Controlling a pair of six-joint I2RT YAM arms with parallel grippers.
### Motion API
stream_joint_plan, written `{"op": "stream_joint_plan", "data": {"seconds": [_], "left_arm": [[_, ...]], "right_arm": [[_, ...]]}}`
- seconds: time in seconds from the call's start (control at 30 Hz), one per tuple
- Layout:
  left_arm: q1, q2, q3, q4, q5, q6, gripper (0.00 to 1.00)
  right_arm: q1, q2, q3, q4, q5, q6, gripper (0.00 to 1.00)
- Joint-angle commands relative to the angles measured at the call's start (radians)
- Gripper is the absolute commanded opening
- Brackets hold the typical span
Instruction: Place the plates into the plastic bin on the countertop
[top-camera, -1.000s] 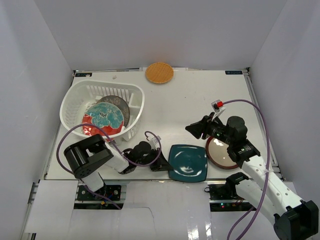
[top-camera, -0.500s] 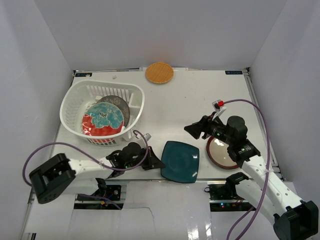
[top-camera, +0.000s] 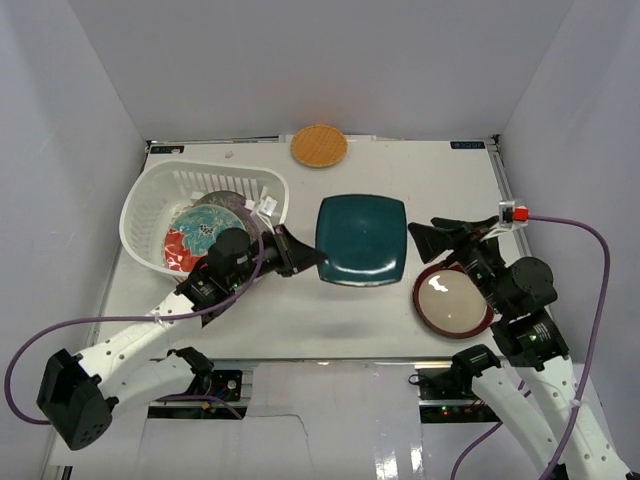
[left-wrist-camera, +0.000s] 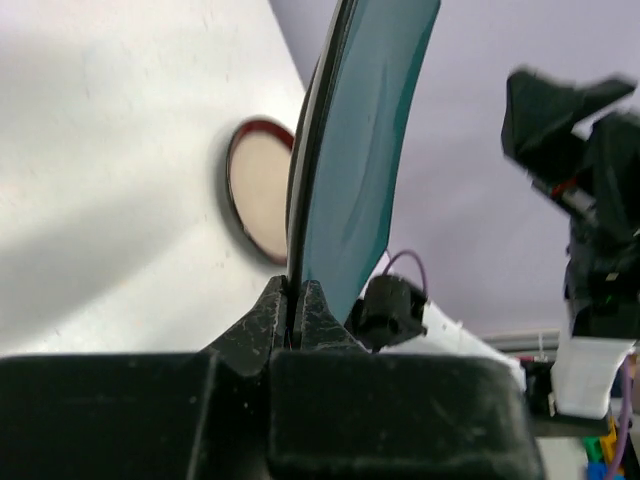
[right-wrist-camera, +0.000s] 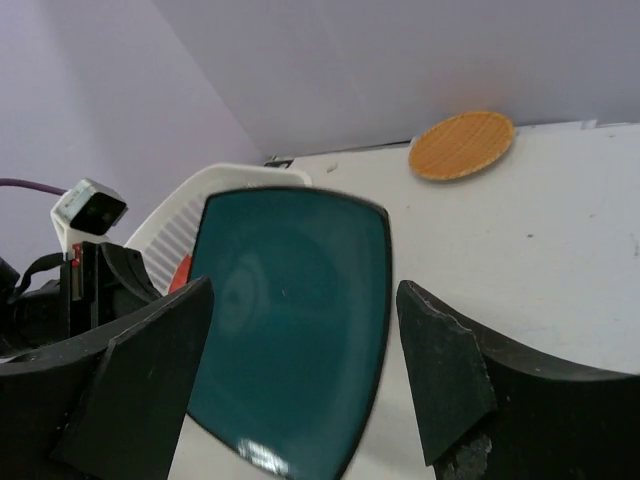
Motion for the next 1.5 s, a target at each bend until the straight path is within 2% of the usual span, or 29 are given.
{"op": "stream_joint_plan", "data": {"seconds": [0.0, 0.07, 0.1, 0.17, 0.2, 0.4, 0.63, 0.87, 0.97, 1.1, 1.13, 1.17, 1.2, 1.23, 1.27, 1.3, 1.33, 1.37, 1.4, 1.47], "left_arm": [[0.164, -0.015, 0.124, 0.097, 0.080, 0.024, 0.00], [0.237, -0.017, 0.190, 0.042, 0.078, 0.047, 0.00], [0.322, -0.020, 0.209, 0.021, 0.078, 0.063, 0.00], [0.418, -0.026, 0.229, -0.030, 0.086, 0.070, 0.00], [0.521, -0.030, 0.236, -0.050, 0.103, 0.069, 0.00], [0.917, -0.040, 0.146, -0.036, 0.277, -0.052, 0.00], [0.947, -0.064, 0.086, -0.223, 0.079, 0.043, 0.00], [0.952, -0.072, 0.051, -0.329, -0.072, 0.145, 0.00], [0.953, -0.069, 0.042, -0.348, -0.110, 0.167, 0.00], [0.952, -0.037, 0.040, -0.380, -0.126, 0.219, 0.00], [0.953, -0.027, 0.043, -0.392, -0.126, 0.240, 0.06], [0.953, -0.020, 0.048, -0.404, -0.133, 0.248, 0.19], [0.953, -0.012, 0.055, -0.429, -0.141, 0.254, 0.25], [0.953, -0.015, 0.055, -0.437, -0.150, 0.265, 0.35], [0.953, -0.023, 0.054, -0.443, -0.161, 0.268, 0.57], [0.953, -0.046, 0.045, -0.444, -0.169, 0.274, 0.67], [0.953, -0.056, 0.042, -0.449, -0.169, 0.287, 0.86], [0.953, -0.067, 0.042, -0.449, -0.167, 0.293, 0.86], [0.953, -0.075, 0.049, -0.461, -0.169, 0.299, 0.98], [0.952, -0.079, 0.061, -0.474, -0.169, 0.320, 0.98]], "right_arm": [[-0.004, -0.014, 0.031, -0.061, 0.158, -0.014, 0.79], [-0.004, -0.028, 0.025, -0.066, 0.178, -0.020, 0.79], [-0.005, -0.030, 0.021, -0.065, 0.186, -0.024, 0.79], [-0.004, -0.031, 0.012, -0.064, 0.178, -0.027, 0.77], [-0.005, -0.030, 0.005, -0.064, 0.161, -0.027, 0.77], [-0.004, 0.016, -0.053, -0.071, 0.039, -0.032, 0.75], [-0.004, 0.021, -0.148, -0.126, 0.086, -0.037, 0.75], [-0.005, 0.041, -0.217, -0.146, 0.088, -0.043, 0.72], [-0.004, 0.058, -0.231, -0.153, 0.086, -0.050, 0.72], [-0.004, 0.079, -0.217, -0.218, 0.198, -0.064, 0.72], [-0.004, 0.082, -0.214, -0.233, 0.218, -0.069, 0.73], [-0.004, 0.087, -0.214, -0.268, 0.250, -0.069, 0.73], [-0.005, 0.095, -0.214, -0.284, 0.264, -0.067, 0.73], [-0.004, 0.099, -0.217, -0.298, 0.273, -0.066, 0.73], [-0.004, 0.104, -0.222, -0.313, 0.294, -0.061, 0.73], [-0.005, 0.108, -0.225, -0.336, 0.308, -0.057, 0.73], [-0.004, 0.111, -0.237, -0.344, 0.331, -0.044, 0.73], [-0.005, 0.115, -0.243, -0.353, 0.341, -0.038, 0.73], [-0.004, 0.119, -0.248, -0.362, 0.348, -0.034, 0.73], [-0.004, 0.130, -0.263, -0.365, 0.356, -0.011, 0.73]]}}
